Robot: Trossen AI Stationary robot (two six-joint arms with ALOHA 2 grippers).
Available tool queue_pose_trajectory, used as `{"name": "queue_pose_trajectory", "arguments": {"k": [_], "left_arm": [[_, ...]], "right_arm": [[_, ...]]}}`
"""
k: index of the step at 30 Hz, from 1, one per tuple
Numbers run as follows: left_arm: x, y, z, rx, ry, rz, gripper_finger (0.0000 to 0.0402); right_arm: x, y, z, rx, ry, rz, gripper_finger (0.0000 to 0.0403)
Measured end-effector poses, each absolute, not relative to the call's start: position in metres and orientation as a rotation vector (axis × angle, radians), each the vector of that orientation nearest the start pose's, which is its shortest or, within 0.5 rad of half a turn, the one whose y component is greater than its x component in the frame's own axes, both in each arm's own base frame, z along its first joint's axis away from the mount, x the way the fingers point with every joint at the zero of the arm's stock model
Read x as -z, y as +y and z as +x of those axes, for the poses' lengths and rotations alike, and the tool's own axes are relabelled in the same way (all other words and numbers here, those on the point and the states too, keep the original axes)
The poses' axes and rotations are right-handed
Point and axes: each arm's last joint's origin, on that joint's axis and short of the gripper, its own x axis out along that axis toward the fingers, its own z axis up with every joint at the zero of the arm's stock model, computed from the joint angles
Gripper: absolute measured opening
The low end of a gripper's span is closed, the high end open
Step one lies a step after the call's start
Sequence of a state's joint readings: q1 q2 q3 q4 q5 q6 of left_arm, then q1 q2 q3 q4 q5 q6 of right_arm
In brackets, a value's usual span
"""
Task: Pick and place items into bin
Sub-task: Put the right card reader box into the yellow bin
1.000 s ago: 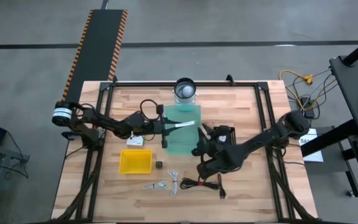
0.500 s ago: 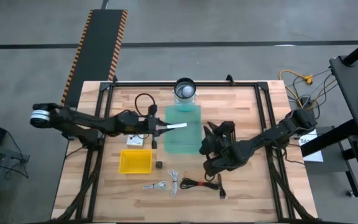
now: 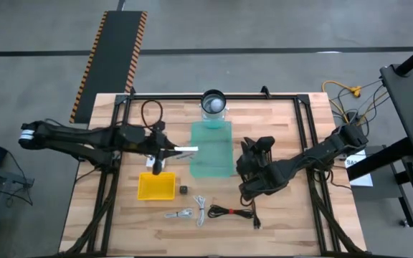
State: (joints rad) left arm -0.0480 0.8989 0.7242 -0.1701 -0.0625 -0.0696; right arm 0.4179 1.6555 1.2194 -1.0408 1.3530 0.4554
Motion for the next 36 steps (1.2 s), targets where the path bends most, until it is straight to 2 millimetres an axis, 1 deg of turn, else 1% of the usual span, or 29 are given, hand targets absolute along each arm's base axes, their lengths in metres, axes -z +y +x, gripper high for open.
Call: {"name": "queue_pose_trajectory", "arguments": {"k": [4, 8, 13, 19, 23, 27, 30, 36], "left_arm": [[-0.298, -0.006, 0.198, -0.09, 0.497, -0.055, 0.0024], [-0.296, -0.009, 0.203, -0.092, 0.675, -0.062, 0.0024], [-0.299, -0.018, 0.216, -0.061, 0.833, -0.032, 0.0024], [-0.311, -0.032, 0.233, -0.022, 0.972, 0.009, 0.0024], [-0.317, -0.041, 0.237, -0.013, 1.076, 0.018, 0.0024], [-0.322, -0.05, 0.239, -0.017, 1.164, -0.043, 0.0024], [-0.318, -0.057, 0.241, -0.008, 1.219, -0.1, 0.0024], [-0.301, -0.068, 0.247, -0.007, 1.355, -0.194, 0.0024]], "right_arm": [[-0.245, 0.094, 0.283, 0.901, 0.772, -0.843, 0.0102], [-0.248, 0.091, 0.282, 0.909, 0.767, -0.832, 0.0099], [-0.25, 0.09, 0.281, 0.914, 0.763, -0.823, 0.0092], [-0.25, 0.089, 0.281, 0.917, 0.765, -0.817, 0.0084], [-0.25, 0.089, 0.282, 0.916, 0.766, -0.816, 0.0085], [-0.25, 0.089, 0.281, 0.914, 0.768, -0.814, 0.0086], [-0.25, 0.089, 0.282, 0.916, 0.765, -0.809, 0.0082], [-0.249, 0.089, 0.281, 0.92, 0.758, -0.798, 0.0077]]}}
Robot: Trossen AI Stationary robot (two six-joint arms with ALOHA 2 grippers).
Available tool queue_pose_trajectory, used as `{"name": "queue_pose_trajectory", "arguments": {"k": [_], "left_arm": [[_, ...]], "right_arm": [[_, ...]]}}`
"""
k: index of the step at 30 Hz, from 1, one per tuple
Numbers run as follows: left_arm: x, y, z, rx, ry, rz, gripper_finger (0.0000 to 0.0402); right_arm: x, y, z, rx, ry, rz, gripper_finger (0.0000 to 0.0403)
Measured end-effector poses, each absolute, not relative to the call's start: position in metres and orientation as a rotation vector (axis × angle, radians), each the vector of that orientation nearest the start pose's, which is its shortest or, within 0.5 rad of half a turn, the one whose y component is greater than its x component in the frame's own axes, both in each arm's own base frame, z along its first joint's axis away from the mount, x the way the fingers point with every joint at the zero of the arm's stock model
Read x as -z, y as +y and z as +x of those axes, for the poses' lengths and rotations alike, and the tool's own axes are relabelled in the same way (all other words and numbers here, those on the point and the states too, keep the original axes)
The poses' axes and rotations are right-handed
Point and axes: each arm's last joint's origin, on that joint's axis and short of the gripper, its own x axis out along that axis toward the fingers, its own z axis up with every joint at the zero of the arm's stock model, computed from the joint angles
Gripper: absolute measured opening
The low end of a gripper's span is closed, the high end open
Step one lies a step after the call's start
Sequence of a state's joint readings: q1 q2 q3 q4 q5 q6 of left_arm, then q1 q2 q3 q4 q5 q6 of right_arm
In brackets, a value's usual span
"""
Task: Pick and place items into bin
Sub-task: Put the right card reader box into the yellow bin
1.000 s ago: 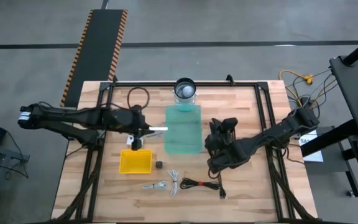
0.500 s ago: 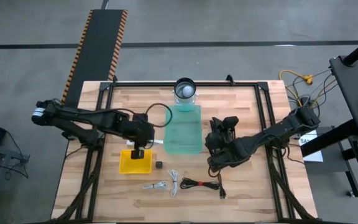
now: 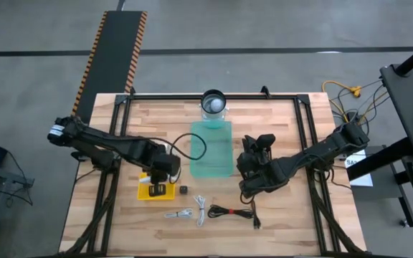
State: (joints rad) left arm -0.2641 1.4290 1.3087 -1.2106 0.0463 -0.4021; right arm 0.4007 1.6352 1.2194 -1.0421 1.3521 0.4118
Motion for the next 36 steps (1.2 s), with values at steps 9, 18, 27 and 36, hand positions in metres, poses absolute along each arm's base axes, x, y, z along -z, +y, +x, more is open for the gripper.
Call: {"name": "queue_pose_trajectory", "arguments": {"k": [9, 18, 27, 36], "left_arm": [[-0.277, -0.079, 0.259, 0.008, 1.5, -0.197, 0.0024], [-0.255, -0.083, 0.268, 0.04, 1.616, -0.146, 0.0024], [-0.245, -0.085, 0.275, 0.094, 1.634, -0.115, 0.0024], [-0.237, -0.087, 0.281, 0.125, 1.646, -0.082, 0.0045]], "right_arm": [[-0.249, 0.089, 0.282, 0.92, 0.757, -0.796, 0.0076], [-0.249, 0.089, 0.282, 0.92, 0.758, -0.796, 0.0074], [-0.248, 0.088, 0.281, 0.919, 0.761, -0.801, 0.0072], [-0.245, 0.088, 0.28, 0.917, 0.768, -0.808, 0.0068]]}}
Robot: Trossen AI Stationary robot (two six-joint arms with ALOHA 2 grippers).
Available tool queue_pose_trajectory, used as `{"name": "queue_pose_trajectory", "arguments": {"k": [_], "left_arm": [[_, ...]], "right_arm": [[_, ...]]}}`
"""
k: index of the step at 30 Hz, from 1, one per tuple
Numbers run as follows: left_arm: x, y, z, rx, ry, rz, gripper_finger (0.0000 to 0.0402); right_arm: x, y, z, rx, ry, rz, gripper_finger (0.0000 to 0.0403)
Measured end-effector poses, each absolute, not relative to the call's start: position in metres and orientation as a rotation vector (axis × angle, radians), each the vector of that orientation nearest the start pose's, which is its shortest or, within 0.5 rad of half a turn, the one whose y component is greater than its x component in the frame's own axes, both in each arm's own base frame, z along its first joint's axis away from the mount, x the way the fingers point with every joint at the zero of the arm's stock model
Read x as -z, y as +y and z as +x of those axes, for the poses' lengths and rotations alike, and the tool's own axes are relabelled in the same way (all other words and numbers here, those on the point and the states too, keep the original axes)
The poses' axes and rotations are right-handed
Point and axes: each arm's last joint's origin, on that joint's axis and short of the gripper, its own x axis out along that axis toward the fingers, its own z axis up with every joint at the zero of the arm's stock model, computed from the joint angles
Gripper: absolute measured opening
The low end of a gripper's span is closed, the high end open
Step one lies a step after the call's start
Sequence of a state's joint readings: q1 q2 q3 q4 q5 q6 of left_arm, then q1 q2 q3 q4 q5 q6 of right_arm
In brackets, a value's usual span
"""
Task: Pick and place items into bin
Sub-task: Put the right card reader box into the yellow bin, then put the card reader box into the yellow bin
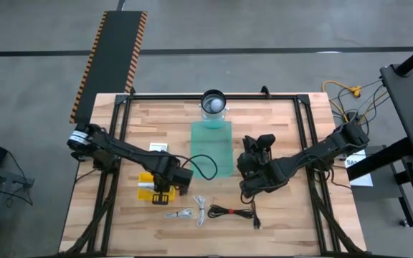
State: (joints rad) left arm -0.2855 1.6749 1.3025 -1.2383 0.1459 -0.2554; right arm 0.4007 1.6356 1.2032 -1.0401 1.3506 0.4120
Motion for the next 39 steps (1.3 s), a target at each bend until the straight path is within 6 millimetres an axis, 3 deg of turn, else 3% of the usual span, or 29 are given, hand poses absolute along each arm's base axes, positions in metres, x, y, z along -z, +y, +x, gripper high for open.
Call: {"name": "queue_pose_trajectory", "arguments": {"k": [7, 12, 29, 35, 39], "left_arm": [[-0.237, -0.085, 0.282, 0.083, 1.628, -0.086, 0.0128], [-0.239, -0.083, 0.279, 0.059, 1.635, -0.061, 0.0157], [-0.255, -0.069, 0.265, -0.117, 1.619, 0.1, 0.0162], [-0.263, -0.049, 0.266, -0.219, 1.567, 0.056, 0.0162], [-0.267, -0.025, 0.27, -0.424, 1.471, -0.034, 0.0162]], "right_arm": [[-0.244, 0.088, 0.279, 0.916, 0.771, -0.812, 0.0068], [-0.244, 0.088, 0.279, 0.917, 0.771, -0.812, 0.0068], [-0.243, 0.087, 0.279, 0.922, 0.764, -0.8, 0.0068], [-0.243, 0.087, 0.279, 0.94, 0.734, -0.734, 0.0068], [-0.241, 0.087, 0.279, 0.933, 0.743, -0.724, 0.0068]]}}
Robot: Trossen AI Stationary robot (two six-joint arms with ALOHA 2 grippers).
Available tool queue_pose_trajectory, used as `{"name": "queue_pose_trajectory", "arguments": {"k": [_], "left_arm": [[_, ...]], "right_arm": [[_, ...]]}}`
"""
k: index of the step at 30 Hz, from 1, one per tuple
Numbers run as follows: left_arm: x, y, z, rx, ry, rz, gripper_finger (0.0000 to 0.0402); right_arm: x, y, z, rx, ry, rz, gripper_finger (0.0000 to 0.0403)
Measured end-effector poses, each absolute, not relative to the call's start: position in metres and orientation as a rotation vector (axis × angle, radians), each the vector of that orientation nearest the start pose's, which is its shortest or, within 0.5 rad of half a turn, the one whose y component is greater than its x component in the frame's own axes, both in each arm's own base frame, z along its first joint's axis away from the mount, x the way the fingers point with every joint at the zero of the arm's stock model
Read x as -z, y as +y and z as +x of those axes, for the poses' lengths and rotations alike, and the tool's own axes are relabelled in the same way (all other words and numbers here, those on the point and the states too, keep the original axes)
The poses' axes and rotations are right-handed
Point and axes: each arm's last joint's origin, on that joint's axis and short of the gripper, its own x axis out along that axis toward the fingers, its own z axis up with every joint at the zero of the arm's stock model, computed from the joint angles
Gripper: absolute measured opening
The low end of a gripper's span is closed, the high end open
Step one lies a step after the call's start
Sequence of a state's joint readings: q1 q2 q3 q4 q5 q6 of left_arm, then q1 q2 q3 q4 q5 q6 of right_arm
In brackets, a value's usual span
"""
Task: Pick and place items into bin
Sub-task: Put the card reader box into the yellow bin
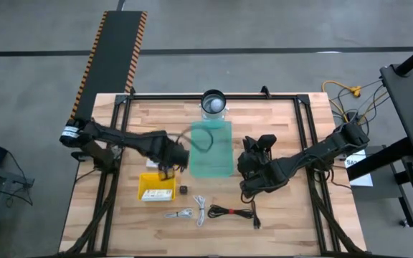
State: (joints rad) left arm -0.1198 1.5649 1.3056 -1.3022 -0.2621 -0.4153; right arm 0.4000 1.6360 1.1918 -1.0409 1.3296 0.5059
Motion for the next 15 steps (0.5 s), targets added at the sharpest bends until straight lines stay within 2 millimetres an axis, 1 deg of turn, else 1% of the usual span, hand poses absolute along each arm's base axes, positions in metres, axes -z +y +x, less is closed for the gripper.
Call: {"name": "queue_pose_trajectory", "arguments": {"k": [2, 6, 11, 13, 15], "left_arm": [[-0.265, -0.013, 0.274, -0.514, 1.418, -0.127, 0.0162], [-0.26, 0.007, 0.278, -0.636, 1.35, -0.28, 0.0162], [-0.25, 0.034, 0.271, -0.823, 1.349, -0.457, 0.0162], [-0.246, 0.042, 0.267, -0.857, 1.367, -0.553, 0.0162], [-0.243, 0.049, 0.267, -0.876, 1.36, -0.633, 0.0162]], "right_arm": [[-0.239, 0.087, 0.277, 0.933, 0.747, -0.722, 0.0068], [-0.233, 0.086, 0.274, 0.93, 0.764, -0.741, 0.0068], [-0.227, 0.084, 0.271, 0.93, 0.773, -0.751, 0.0068], [-0.224, 0.084, 0.27, 0.936, 0.77, -0.743, 0.0068], [-0.22, 0.083, 0.268, 0.944, 0.764, -0.739, 0.0068]]}}
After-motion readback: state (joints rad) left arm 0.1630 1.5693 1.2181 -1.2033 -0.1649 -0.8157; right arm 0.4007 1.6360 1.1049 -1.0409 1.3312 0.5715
